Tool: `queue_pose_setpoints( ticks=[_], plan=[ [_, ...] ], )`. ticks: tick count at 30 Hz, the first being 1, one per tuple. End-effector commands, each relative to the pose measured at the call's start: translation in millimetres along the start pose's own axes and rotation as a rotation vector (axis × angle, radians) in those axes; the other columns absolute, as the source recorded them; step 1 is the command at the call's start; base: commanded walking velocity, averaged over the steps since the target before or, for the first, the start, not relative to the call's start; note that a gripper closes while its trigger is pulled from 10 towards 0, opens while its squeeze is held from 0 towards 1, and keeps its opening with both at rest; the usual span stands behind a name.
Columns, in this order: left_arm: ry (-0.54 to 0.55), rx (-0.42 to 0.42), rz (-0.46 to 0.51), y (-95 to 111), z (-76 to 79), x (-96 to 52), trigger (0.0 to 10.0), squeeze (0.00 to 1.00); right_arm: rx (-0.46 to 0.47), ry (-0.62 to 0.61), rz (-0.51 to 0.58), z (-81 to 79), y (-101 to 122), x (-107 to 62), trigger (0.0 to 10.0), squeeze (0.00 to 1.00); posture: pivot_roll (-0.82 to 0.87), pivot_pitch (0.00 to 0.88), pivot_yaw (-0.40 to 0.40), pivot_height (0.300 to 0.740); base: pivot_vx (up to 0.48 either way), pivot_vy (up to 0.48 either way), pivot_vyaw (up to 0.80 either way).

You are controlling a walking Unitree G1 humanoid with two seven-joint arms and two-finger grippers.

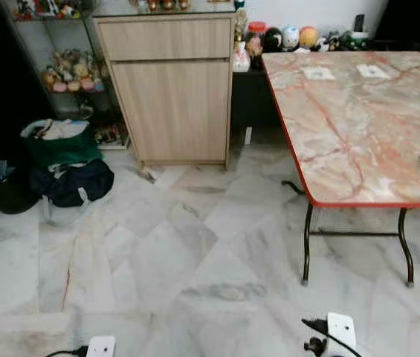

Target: Setting the table

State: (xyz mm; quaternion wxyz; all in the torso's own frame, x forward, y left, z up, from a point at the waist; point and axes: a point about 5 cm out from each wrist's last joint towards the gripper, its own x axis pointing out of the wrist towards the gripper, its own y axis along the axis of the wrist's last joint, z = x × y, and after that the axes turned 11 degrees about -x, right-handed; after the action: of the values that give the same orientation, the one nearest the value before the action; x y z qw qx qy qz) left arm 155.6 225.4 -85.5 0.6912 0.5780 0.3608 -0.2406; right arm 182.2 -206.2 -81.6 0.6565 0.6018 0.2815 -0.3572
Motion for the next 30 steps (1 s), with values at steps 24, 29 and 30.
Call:
queue_pose_setpoints(
  ticks=[24, 29, 30],
  plan=[
    [-0.005, 0.049, -0.092, 5.0, 8.6, 6.0, 10.0, 0.0, 0.131, 0.018, -0.049, -9.0, -12.0, -1.7, 10.0, 0.0, -0.07, 0.0, 0.023, 0.74, 0.0, -0.392, -0.21],
    [-0.008, 0.047, -0.086, 6.4, 9.2, 6.4, 10.0, 0.0, 0.129, 0.017, -0.046, -9.3, -11.5, -1.7, 10.0, 0.0, -0.06, 0.0, 0.022, 0.74, 0.0, -0.396, 0.0],
    [-0.009, 0.045, -0.084, 6.9, 9.6, 6.5, 10.0, 0.0, 0.131, 0.016, -0.046, -9.4, -11.4, -1.7, 10.0, 0.0, -0.06, 0.0, 0.022, 0.74, 0.0, -0.394, 0.0]
  ],
)
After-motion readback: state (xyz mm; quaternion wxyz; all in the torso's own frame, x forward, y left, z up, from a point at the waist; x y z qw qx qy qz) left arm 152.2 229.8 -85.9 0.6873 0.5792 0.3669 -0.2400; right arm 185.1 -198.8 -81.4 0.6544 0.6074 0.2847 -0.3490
